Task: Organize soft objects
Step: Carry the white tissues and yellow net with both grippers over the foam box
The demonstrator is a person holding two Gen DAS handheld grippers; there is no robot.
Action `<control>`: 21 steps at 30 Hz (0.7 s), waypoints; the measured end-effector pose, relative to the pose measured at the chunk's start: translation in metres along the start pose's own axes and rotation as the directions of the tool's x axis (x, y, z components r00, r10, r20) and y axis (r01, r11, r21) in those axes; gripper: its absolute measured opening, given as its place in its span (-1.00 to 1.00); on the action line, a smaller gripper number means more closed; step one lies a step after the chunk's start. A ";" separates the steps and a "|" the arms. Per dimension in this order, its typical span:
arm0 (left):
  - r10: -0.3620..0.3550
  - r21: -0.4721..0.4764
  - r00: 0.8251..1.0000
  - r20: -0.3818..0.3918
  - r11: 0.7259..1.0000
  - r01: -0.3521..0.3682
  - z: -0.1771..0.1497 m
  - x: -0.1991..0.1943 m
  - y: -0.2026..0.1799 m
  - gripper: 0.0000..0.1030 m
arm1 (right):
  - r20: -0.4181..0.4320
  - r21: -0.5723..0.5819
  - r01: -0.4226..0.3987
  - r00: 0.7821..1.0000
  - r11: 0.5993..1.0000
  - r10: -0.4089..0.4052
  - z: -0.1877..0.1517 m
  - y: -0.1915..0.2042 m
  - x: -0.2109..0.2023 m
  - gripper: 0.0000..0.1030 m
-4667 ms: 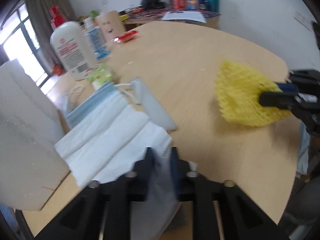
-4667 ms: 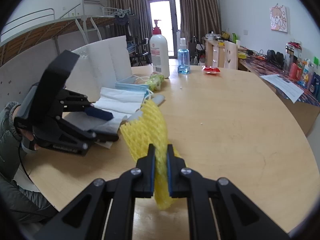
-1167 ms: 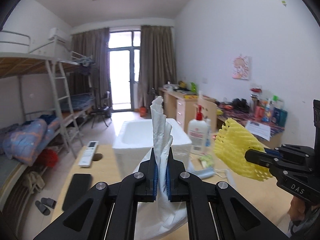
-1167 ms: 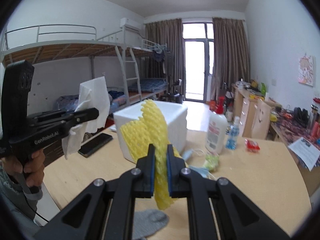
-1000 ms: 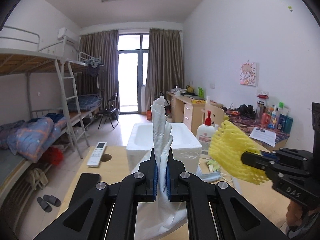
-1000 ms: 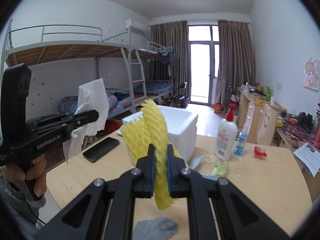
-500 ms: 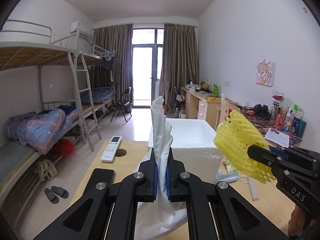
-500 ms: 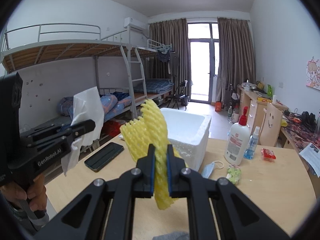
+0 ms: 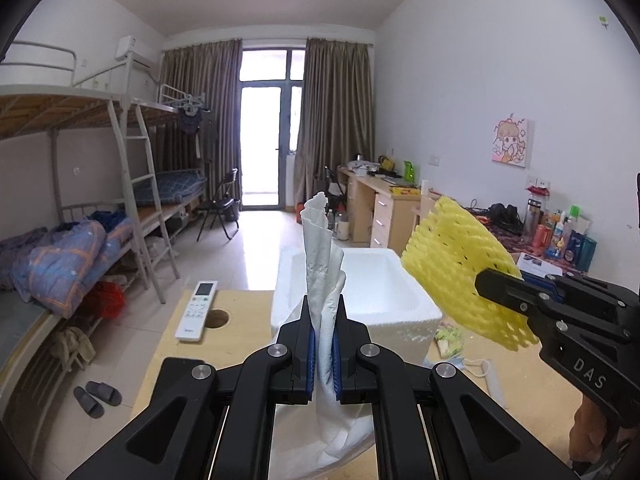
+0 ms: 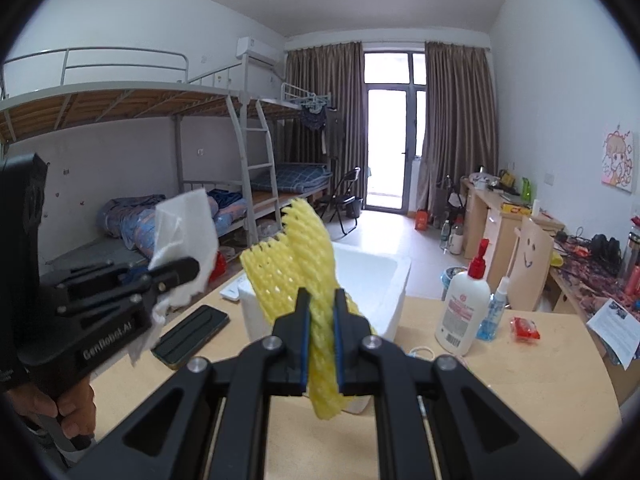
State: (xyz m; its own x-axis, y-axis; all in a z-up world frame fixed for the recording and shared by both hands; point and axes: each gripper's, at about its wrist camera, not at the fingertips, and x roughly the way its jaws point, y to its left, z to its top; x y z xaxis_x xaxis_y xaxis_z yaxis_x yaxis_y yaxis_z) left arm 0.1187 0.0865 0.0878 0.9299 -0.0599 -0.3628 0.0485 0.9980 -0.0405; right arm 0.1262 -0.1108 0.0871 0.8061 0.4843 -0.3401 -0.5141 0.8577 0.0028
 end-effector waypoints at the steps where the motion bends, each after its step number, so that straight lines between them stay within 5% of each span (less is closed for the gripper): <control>1: -0.001 0.002 1.000 0.001 1.000 0.001 0.003 0.002 0.000 -0.87 | 0.002 0.002 0.004 1.000 1.000 -0.004 0.003 -0.001 0.001 -0.76; 21: -0.083 0.003 0.994 -0.065 0.997 0.083 0.028 0.065 0.009 -0.87 | -0.050 0.002 0.001 0.999 1.000 -0.001 0.023 -0.019 0.062 -0.76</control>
State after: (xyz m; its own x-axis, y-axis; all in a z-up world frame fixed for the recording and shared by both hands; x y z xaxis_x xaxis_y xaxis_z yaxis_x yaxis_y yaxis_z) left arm 0.1897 0.0917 0.0904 0.8973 -0.1433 -0.4176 0.1265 0.9897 -0.0677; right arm 0.1925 -0.0934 0.0874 0.7910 0.4742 -0.3867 -0.5126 0.8586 0.0042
